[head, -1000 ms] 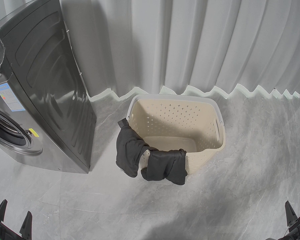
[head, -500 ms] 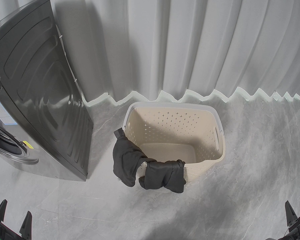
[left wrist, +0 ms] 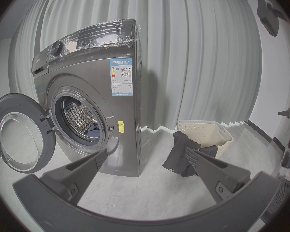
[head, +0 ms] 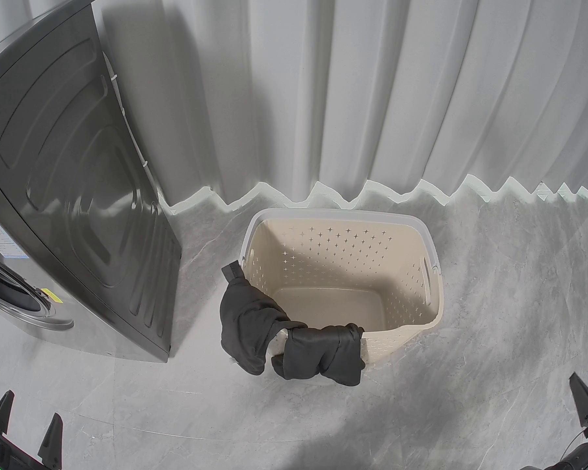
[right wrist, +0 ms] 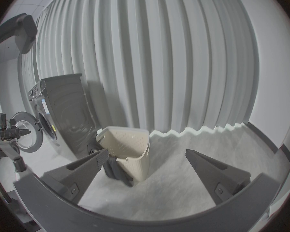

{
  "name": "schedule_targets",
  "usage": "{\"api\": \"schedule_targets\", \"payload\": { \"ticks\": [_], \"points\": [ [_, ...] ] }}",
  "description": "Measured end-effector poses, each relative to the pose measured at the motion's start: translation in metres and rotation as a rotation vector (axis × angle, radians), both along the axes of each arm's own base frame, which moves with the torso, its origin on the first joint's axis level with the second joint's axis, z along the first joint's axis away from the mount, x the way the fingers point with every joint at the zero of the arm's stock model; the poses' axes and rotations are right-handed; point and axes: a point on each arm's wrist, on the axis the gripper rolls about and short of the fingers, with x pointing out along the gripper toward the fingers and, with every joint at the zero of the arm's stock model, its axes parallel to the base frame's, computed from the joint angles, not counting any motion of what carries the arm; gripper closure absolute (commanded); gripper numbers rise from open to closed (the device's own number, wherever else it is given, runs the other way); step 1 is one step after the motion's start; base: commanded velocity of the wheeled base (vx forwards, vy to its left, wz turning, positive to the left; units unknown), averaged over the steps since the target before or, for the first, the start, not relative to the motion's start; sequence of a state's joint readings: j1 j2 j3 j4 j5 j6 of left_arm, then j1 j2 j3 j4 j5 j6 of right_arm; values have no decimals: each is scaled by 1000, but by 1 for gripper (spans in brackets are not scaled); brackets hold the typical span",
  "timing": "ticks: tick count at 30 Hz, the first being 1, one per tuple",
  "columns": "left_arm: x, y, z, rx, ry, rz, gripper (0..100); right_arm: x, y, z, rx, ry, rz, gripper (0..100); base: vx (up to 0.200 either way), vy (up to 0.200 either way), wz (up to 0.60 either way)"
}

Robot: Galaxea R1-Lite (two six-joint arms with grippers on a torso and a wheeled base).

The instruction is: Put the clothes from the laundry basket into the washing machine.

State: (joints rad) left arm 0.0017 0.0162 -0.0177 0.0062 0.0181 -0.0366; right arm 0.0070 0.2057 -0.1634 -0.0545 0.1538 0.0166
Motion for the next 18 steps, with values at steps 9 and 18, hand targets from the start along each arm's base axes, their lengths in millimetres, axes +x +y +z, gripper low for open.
{"api": "schedule_targets", "payload": {
  "ticks": [9, 18],
  "points": [
    [0, 0, 0, 0, 0, -1, 0, 43, 5, -2, -40, 269, 184, 0, 0, 0, 0],
    [0, 0, 0, 0, 0, 0, 0, 82, 20, -4, -51, 406, 370, 0, 0, 0, 0]
  ]
}}
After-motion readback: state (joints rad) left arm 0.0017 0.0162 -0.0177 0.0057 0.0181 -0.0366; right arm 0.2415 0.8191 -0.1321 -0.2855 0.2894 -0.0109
